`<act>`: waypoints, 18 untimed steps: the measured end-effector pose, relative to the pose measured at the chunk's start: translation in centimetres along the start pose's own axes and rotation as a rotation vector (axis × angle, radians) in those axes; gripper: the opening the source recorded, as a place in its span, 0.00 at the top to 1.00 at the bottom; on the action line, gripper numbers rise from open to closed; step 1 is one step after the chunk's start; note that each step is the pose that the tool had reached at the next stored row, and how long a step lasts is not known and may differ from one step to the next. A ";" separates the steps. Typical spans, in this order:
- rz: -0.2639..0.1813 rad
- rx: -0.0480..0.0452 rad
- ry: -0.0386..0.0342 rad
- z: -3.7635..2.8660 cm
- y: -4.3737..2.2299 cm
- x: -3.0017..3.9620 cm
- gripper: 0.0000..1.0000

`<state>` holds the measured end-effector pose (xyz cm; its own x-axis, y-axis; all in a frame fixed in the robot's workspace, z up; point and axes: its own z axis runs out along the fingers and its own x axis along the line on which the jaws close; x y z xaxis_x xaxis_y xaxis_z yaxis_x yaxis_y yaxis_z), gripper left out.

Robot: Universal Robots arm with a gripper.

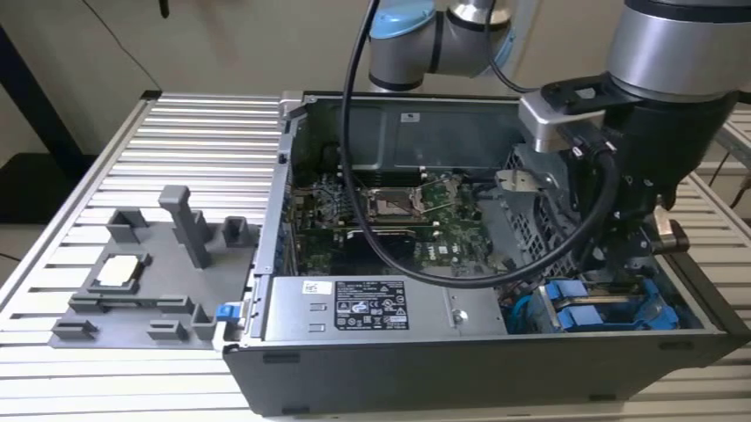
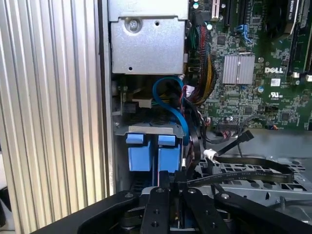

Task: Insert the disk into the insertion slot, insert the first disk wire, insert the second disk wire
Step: 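Insert the second disk wire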

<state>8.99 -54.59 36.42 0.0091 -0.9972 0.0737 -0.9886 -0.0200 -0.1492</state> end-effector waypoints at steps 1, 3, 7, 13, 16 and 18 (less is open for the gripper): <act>0.003 0.0001 -0.0187 0.00 0.00 0.00 0.84; 0.006 -0.0015 -0.0393 0.03 -0.08 0.00 0.84; 0.004 -0.0482 -0.0402 0.17 -1.04 0.01 0.84; 0.000 -0.1179 -0.0414 0.43 -2.75 0.02 0.84; -0.001 -0.1492 -0.0419 0.57 -3.62 0.03 0.84; -0.003 -0.1689 -0.0422 0.66 -4.21 0.04 0.84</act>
<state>13.25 -54.60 36.40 0.0144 -0.9994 0.0319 -0.9997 -0.0138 0.0190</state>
